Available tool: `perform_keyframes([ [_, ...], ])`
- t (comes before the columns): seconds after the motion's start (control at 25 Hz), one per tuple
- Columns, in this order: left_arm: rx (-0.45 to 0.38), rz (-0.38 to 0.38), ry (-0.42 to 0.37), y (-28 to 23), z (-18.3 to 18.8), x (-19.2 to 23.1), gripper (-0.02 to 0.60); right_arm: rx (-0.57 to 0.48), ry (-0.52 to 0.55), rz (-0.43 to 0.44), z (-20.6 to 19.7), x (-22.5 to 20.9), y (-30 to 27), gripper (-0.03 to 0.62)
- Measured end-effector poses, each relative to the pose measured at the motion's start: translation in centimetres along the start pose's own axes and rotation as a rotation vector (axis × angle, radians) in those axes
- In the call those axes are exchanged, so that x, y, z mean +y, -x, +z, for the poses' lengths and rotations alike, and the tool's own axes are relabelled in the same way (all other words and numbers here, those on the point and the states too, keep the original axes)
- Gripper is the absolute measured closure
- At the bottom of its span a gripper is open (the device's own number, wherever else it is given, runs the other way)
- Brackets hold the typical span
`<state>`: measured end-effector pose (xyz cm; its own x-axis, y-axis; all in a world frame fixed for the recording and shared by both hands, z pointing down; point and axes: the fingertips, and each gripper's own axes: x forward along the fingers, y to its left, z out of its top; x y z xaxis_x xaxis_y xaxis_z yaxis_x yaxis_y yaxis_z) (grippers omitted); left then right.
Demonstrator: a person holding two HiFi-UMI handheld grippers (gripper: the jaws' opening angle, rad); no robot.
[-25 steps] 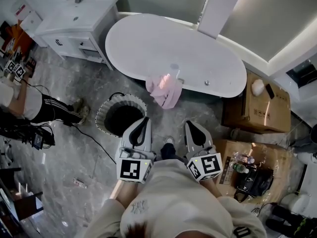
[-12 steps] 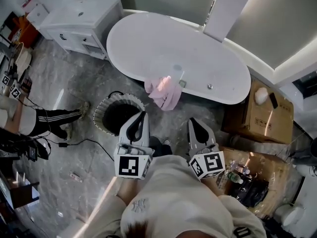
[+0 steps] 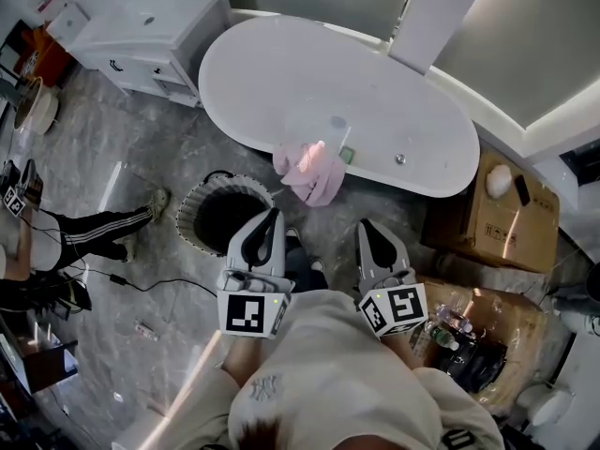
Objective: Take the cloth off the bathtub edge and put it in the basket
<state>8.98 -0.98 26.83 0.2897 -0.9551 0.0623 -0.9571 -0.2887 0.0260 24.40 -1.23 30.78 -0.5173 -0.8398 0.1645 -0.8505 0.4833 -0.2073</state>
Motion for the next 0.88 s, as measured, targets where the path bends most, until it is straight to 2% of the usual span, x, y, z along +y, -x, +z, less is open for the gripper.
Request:
perform_keyframes([
  [0.44, 0.034, -0.047, 0.036, -6.1, -0.1, 4.6, 0.581, 0.037, -0.003, -0.034, 1.7, -1.0, -7.8, 0.595],
  [0.64, 0.092, -0.09, 0.088, -8.7, -1.2, 6.8, 0.581, 0.05, -0.026, -0.048, 1.4, -0.4, -11.2, 0.595],
  [0.88, 0.093, -0.12, 0.105, -10.4, -1.6, 7.8, 0.58, 0.047, -0.019, -0.048, 1.7, 0.3, -14.4, 0.595],
])
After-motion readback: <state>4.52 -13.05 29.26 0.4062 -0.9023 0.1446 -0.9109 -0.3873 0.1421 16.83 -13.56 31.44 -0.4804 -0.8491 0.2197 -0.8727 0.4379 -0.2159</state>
